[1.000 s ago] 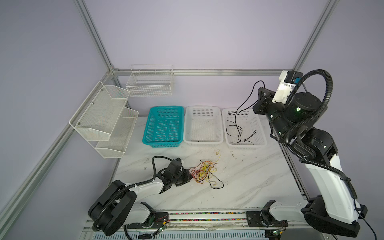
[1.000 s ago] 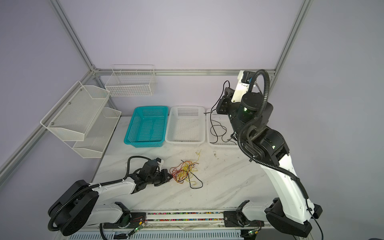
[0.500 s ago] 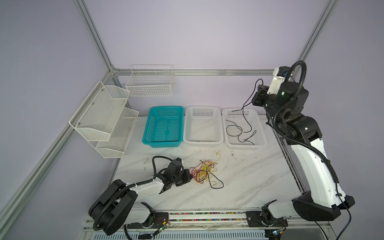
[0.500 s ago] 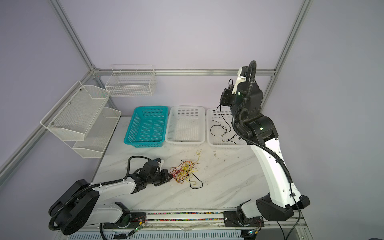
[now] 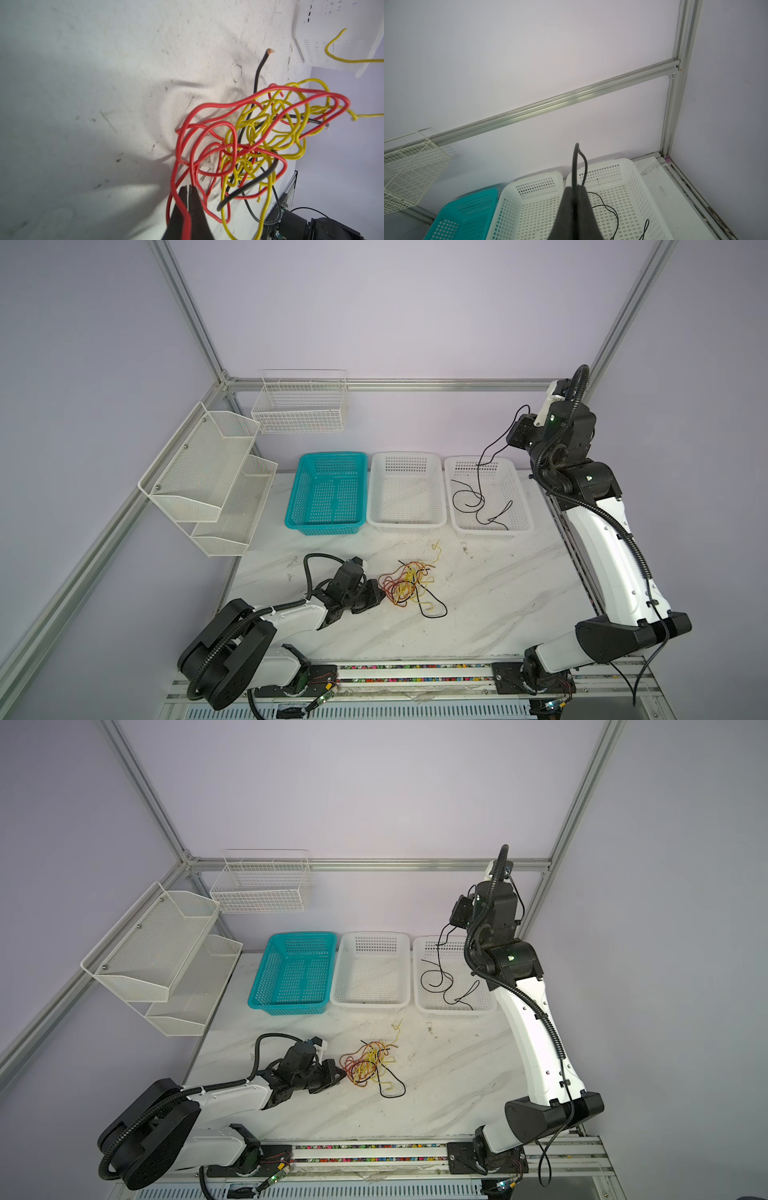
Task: Untangle the cables
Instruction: 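Lower the black wire into the same white basket and open the right gripper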
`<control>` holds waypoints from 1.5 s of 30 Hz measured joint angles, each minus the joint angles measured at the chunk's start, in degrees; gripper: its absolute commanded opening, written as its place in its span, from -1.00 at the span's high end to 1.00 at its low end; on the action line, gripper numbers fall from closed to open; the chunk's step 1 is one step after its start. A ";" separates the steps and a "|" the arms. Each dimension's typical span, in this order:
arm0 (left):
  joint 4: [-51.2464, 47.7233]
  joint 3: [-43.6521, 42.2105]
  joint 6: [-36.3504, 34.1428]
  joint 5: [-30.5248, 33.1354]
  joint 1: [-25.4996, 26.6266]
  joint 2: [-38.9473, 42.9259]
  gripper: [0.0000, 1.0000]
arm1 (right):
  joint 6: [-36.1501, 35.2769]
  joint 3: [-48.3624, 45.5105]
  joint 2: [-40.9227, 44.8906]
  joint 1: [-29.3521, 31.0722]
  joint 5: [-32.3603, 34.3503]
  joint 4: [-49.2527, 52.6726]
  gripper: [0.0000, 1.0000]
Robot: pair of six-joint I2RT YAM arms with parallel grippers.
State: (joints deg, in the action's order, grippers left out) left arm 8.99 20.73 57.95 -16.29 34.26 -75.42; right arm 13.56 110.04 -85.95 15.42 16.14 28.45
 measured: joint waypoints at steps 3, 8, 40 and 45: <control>0.61 -0.09 0.02 -0.02 0.00 -0.17 1.00 | 1.33 -5.22 0.02 -1.36 -0.76 -3.26 1.00; 2.08 -0.09 0.17 -0.39 0.00 -1.79 1.00 | 4.33 -13.75 -0.04 -2.89 -2.60 -6.51 1.00; 4.37 -0.52 1.44 -1.29 0.37 -2.67 1.00 | 19.41 -35.56 -14.88 -9.05 -14.29 -20.55 0.81; 4.98 -0.52 1.49 -1.36 0.37 -3.02 1.00 | 20.41 -36.68 -13.51 -9.05 -15.47 -20.57 0.58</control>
State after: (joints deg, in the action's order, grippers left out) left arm 13.98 20.21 59.44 -17.65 34.63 -78.43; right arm 33.98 73.36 -99.46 6.37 0.67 7.88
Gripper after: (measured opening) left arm 0.048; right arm 0.177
